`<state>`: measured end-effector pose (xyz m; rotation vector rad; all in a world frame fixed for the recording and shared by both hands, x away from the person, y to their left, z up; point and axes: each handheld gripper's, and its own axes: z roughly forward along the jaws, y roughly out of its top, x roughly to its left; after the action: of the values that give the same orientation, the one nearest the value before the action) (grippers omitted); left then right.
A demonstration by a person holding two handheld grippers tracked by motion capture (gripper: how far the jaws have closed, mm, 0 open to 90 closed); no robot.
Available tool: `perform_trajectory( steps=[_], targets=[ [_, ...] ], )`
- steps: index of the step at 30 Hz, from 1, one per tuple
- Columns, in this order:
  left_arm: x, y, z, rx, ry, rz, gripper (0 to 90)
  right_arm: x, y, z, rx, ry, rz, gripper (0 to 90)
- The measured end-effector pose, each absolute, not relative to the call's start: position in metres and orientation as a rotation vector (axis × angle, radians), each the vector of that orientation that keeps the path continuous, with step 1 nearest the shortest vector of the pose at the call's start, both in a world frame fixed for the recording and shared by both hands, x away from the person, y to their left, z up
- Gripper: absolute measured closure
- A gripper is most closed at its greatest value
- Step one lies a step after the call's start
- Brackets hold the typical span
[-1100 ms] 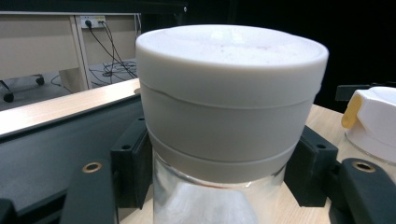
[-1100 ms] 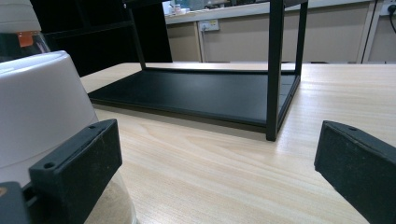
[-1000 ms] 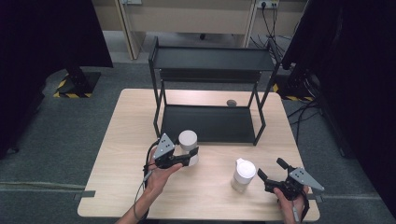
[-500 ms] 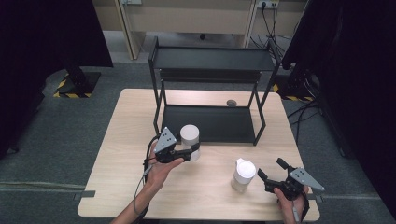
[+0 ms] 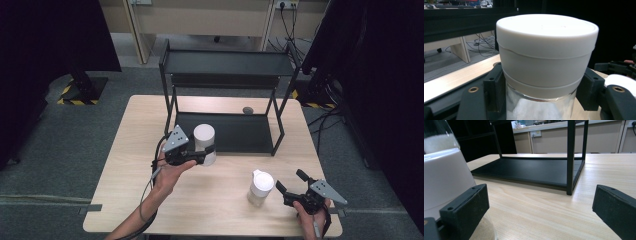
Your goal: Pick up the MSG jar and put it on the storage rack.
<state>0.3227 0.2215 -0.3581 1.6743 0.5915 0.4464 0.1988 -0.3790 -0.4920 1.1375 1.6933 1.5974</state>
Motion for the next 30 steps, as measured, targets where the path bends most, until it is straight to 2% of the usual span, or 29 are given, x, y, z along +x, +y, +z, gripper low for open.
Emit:
perform_trajectory(
  steps=[30],
  targets=[
    [0.353,0.230,-0.270,1.673,0.602,0.470,34.9,0.199,-0.379,-0.492,1.136,1.696,1.598,1.0]
  ],
)
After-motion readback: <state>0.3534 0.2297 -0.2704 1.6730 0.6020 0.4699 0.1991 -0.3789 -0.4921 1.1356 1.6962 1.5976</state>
